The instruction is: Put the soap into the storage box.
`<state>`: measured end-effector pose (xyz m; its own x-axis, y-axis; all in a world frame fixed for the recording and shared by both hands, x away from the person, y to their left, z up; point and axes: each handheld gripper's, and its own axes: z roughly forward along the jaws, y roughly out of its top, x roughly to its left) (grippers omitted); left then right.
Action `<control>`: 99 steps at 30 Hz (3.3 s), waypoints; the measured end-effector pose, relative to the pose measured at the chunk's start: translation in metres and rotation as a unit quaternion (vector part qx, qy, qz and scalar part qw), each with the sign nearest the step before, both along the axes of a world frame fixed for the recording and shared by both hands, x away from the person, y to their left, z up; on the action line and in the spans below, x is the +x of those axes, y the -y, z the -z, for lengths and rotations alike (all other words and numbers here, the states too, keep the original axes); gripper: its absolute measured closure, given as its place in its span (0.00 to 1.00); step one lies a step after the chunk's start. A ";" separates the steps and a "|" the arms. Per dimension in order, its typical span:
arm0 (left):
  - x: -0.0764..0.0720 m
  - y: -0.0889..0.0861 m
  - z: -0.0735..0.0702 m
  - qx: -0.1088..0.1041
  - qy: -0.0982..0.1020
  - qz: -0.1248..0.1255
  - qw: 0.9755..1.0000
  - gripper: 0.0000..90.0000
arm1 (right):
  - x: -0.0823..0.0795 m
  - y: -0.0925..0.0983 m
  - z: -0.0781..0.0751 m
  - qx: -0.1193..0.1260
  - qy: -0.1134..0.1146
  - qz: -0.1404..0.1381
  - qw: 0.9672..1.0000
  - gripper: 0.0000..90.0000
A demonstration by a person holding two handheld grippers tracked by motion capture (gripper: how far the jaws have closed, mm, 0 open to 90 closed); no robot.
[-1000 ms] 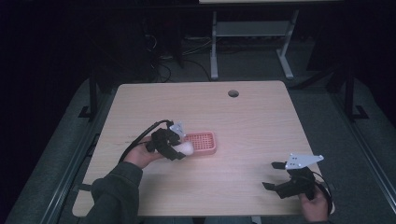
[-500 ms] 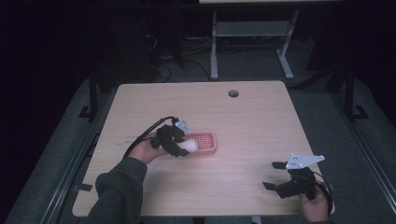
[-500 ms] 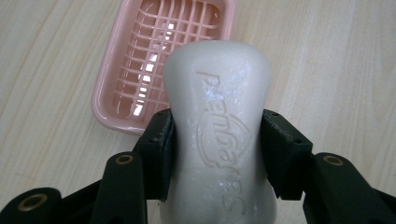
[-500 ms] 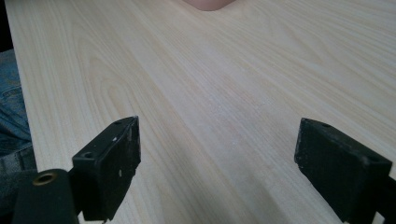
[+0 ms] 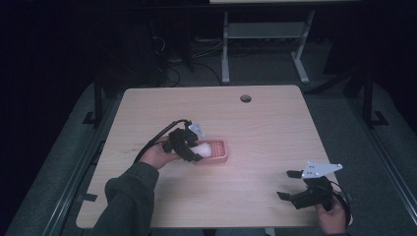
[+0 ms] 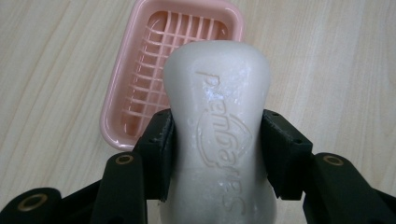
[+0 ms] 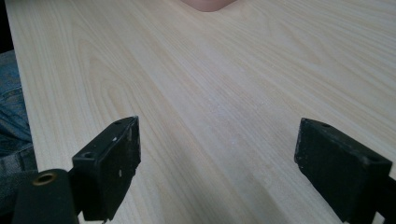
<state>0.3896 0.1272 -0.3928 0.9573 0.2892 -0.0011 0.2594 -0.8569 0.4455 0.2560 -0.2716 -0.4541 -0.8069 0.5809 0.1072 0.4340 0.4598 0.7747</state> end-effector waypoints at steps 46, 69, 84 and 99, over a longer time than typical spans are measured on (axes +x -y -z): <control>0.036 0.036 0.019 0.011 -0.007 -0.001 1.000 0.55 | 0.000 0.004 0.001 0.004 -0.001 0.003 1.000 0.16; 0.042 0.040 0.028 0.014 -0.011 0.001 1.000 0.55 | 0.000 0.003 0.001 0.003 -0.001 0.000 1.000 0.16; 0.043 0.043 0.034 0.021 -0.015 0.003 1.000 0.55 | 0.000 0.004 0.001 0.004 -0.001 0.001 1.000 0.16; 0.042 0.042 0.034 0.023 -0.010 0.004 1.000 0.54 | 0.000 0.003 0.001 0.003 -0.002 0.000 1.000 0.16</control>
<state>0.4318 0.0850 -0.4263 0.9596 0.2814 -0.0080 0.2610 -0.8785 0.4001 0.2558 -0.2750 -0.4551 -0.8060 0.5810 0.1136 0.4369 0.4542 0.7764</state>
